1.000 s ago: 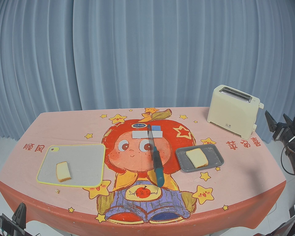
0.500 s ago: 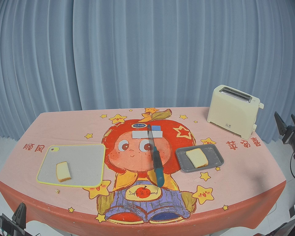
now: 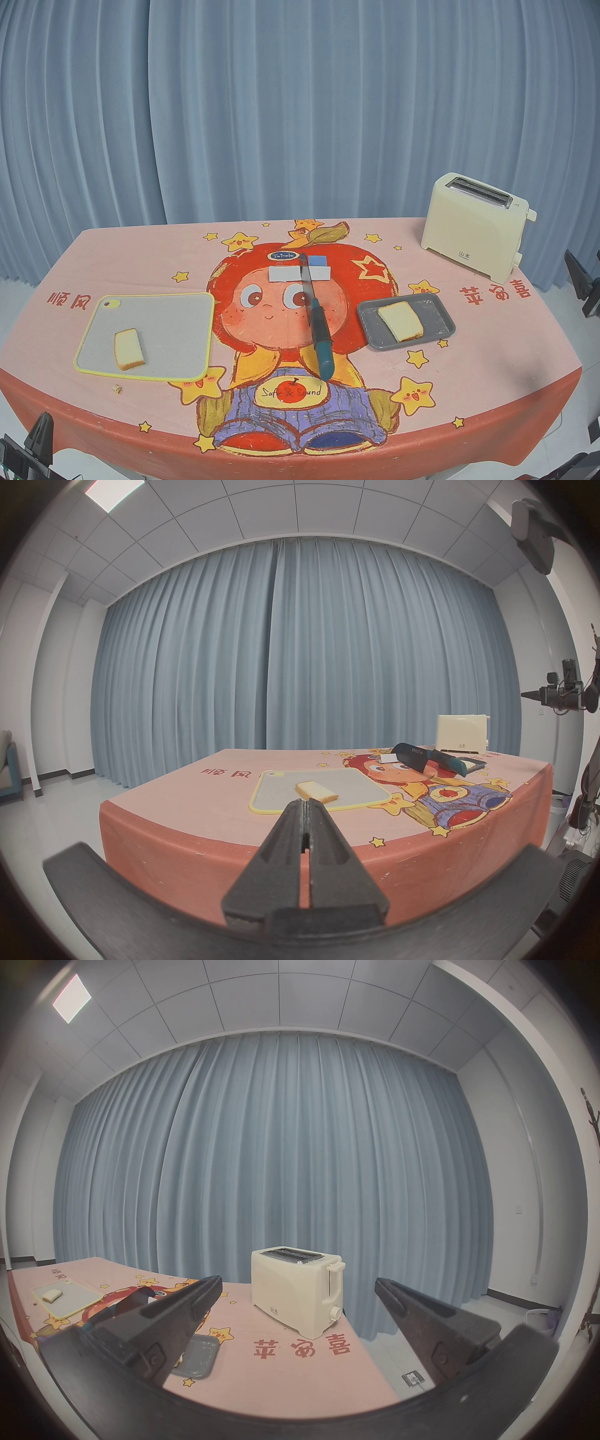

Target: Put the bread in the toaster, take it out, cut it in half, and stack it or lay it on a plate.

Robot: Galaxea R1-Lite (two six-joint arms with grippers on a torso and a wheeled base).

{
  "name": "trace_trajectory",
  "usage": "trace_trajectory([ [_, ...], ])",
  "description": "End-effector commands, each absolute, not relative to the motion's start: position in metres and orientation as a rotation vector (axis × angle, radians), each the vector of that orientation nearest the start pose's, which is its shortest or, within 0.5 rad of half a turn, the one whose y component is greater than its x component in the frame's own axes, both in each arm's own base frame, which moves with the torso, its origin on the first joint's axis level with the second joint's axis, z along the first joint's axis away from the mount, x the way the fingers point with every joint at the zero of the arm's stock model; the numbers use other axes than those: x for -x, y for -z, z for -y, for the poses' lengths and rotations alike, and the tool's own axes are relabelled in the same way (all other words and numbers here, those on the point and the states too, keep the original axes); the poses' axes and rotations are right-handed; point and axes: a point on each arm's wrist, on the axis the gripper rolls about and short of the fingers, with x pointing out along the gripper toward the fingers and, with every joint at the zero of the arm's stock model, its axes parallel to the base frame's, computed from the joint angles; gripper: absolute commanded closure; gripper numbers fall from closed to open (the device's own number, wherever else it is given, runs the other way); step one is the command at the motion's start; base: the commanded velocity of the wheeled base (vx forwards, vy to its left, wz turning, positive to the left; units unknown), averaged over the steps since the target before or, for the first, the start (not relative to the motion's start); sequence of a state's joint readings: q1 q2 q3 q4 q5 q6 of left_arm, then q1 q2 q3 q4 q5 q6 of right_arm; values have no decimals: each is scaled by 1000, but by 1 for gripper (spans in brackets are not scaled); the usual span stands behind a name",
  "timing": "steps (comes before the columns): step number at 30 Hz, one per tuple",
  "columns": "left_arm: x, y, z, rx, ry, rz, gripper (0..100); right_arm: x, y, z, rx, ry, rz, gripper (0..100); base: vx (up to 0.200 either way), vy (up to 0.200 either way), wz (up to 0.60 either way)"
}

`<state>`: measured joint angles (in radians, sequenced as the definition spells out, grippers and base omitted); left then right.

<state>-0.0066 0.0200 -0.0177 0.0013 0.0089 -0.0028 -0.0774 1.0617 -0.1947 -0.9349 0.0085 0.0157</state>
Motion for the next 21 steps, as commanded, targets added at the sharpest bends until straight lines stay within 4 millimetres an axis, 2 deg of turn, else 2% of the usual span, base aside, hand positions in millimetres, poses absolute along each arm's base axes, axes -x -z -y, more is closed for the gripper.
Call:
trace_trajectory([
  [1,21,-76,0,3,-3,-23,100,-113,-190,8,-12,57,112,0,0,0,0],
  [10,21,-76,0,3,-3,-23,100,-107,-190,7,-10,51,125,0,0,0,0],
  [21,21,-76,0,3,-3,-23,100,-88,-174,5,-11,47,117,0,0,0,0],
])
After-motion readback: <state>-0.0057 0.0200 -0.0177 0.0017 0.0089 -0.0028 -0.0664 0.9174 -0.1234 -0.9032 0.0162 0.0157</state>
